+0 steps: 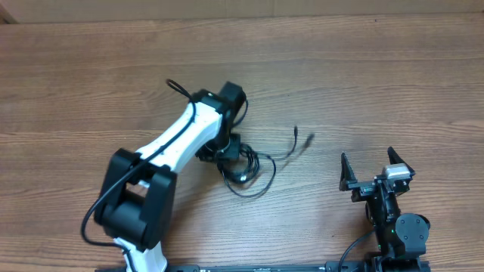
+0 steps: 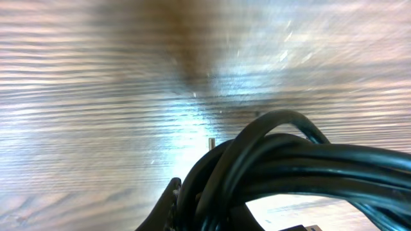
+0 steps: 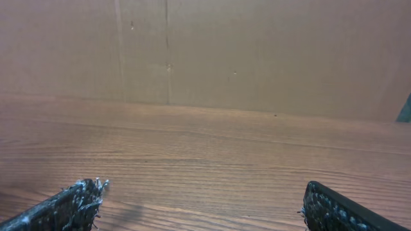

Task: Untangle cables
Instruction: 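Lift the black cable coil upward with the left gripper, then swing the right gripper inward toward the coil held by the left gripper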

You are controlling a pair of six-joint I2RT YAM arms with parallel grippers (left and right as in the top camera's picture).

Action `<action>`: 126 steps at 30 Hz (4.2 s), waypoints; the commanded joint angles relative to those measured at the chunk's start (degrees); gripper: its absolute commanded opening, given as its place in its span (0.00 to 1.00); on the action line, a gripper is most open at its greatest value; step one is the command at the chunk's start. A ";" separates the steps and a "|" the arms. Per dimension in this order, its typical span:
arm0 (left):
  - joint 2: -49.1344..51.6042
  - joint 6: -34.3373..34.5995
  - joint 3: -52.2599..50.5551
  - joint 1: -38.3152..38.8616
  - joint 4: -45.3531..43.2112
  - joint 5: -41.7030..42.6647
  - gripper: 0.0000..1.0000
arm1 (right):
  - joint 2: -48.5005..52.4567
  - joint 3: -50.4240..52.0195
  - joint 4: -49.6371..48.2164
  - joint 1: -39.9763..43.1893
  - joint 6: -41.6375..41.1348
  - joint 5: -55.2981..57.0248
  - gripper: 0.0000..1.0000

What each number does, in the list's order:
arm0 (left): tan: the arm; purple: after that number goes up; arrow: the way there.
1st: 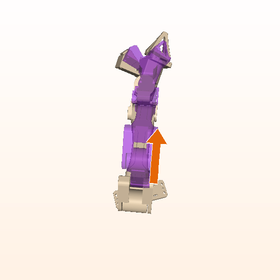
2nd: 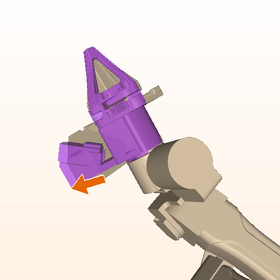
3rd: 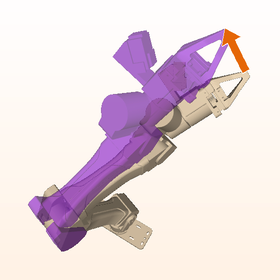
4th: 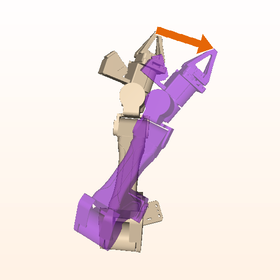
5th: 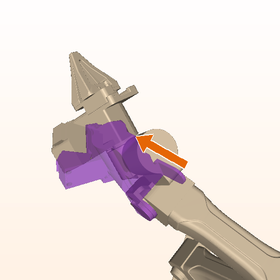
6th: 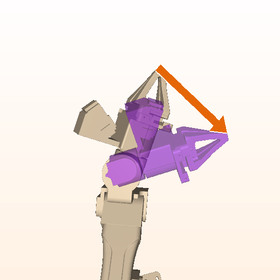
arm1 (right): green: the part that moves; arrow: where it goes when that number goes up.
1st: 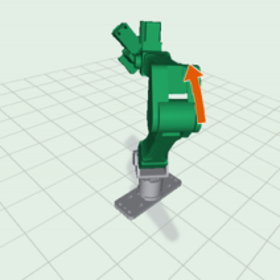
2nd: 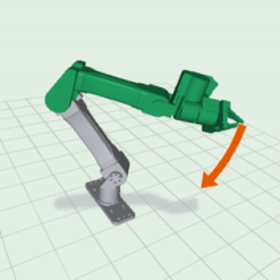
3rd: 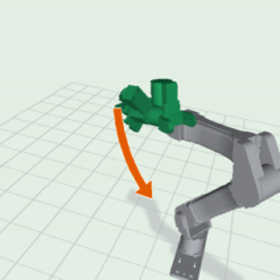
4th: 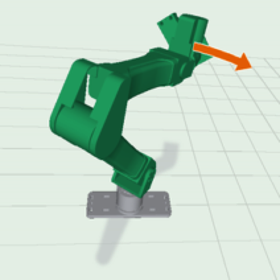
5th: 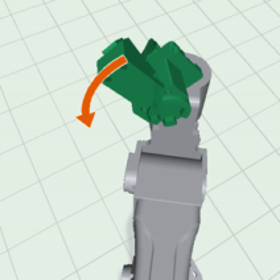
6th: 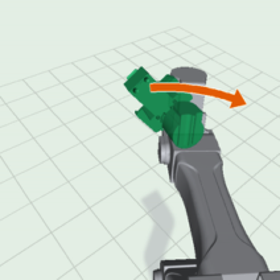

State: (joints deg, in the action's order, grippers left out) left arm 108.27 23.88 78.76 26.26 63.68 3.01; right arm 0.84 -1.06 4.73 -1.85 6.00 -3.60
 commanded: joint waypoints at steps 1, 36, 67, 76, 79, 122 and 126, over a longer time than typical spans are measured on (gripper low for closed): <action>-7.67 4.07 4.13 -1.27 1.88 0.98 0.04 | -0.68 0.59 -0.09 0.37 0.09 0.55 1.00; -35.54 38.29 -8.28 1.77 11.47 -4.85 0.05 | -0.68 0.59 -0.09 0.37 0.09 0.55 1.00; -32.61 37.83 -8.28 6.08 6.86 -4.96 0.04 | -0.68 0.59 -1.49 0.31 -77.18 -51.76 1.00; -32.61 35.98 -8.28 6.08 6.97 -4.87 0.04 | -0.63 0.20 -2.45 0.33 -68.17 -45.03 0.89; -32.61 35.85 -8.28 6.08 6.93 -4.92 0.04 | -0.37 -0.57 -1.33 0.33 -68.04 -43.65 0.89; -32.61 19.65 -8.28 6.08 0.35 1.55 0.04 | 38.49 -27.56 15.80 -33.27 -56.78 -12.48 0.73; -32.61 24.26 -8.28 6.08 0.11 2.80 0.04 | 43.60 -27.56 9.75 -37.88 -59.65 -8.92 0.73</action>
State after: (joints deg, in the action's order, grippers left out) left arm 75.46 42.22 70.72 31.90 64.36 2.68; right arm 41.54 -27.22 17.28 -36.86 -49.63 -20.32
